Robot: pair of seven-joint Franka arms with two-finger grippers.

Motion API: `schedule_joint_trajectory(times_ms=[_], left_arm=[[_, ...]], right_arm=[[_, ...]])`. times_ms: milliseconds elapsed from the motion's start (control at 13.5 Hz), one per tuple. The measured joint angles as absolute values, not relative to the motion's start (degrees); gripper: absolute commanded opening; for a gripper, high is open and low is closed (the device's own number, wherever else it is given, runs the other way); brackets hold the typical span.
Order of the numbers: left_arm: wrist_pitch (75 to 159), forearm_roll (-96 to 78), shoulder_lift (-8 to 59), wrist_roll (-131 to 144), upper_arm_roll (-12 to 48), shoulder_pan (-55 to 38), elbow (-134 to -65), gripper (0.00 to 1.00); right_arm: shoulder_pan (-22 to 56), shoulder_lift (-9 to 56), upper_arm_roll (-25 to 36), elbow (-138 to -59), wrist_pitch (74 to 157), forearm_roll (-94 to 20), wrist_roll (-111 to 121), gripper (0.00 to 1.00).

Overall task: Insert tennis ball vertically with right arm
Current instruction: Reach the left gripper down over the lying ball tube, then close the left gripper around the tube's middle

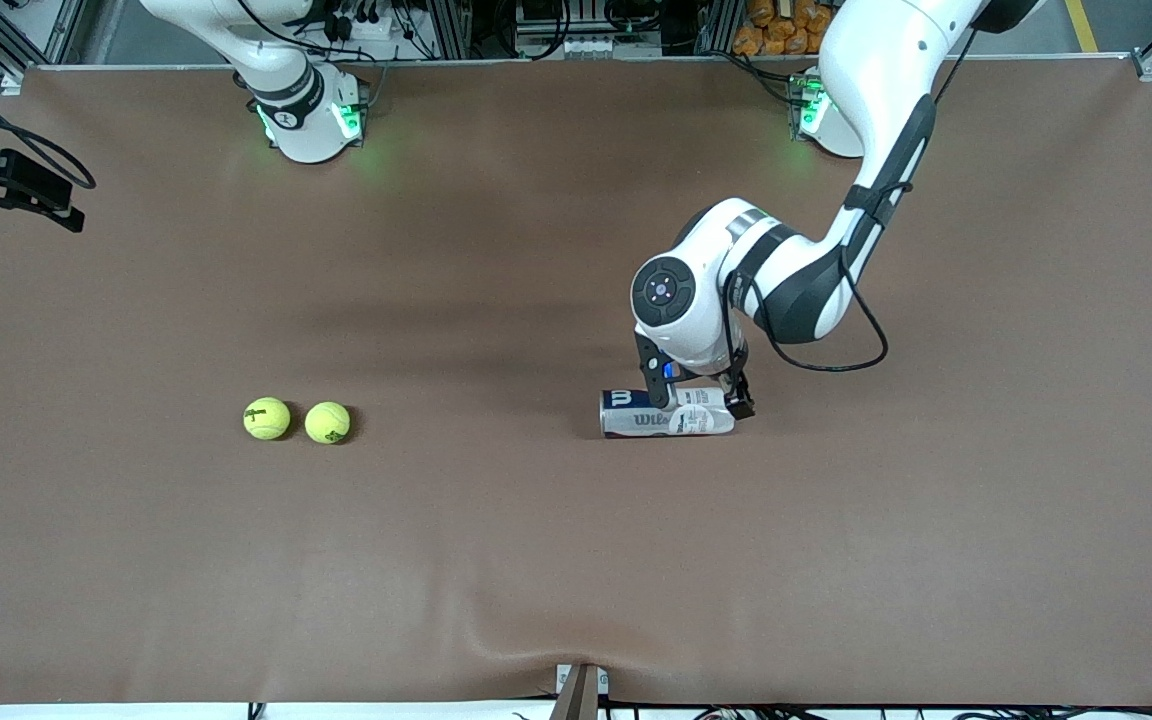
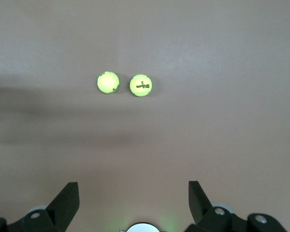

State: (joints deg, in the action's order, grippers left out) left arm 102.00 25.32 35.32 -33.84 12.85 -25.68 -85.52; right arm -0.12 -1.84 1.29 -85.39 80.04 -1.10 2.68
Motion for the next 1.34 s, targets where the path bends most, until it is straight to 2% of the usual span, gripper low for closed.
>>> schedule_joint_trajectory(times_ms=[1336], left_arm=[[107.5, 33.4, 43.9, -36.4, 13.0, -30.0, -82.8, 1.0]], right_arm=[[-0.1, -1.8, 1.2, -85.4, 79.8, -1.1, 2.7, 1.0]])
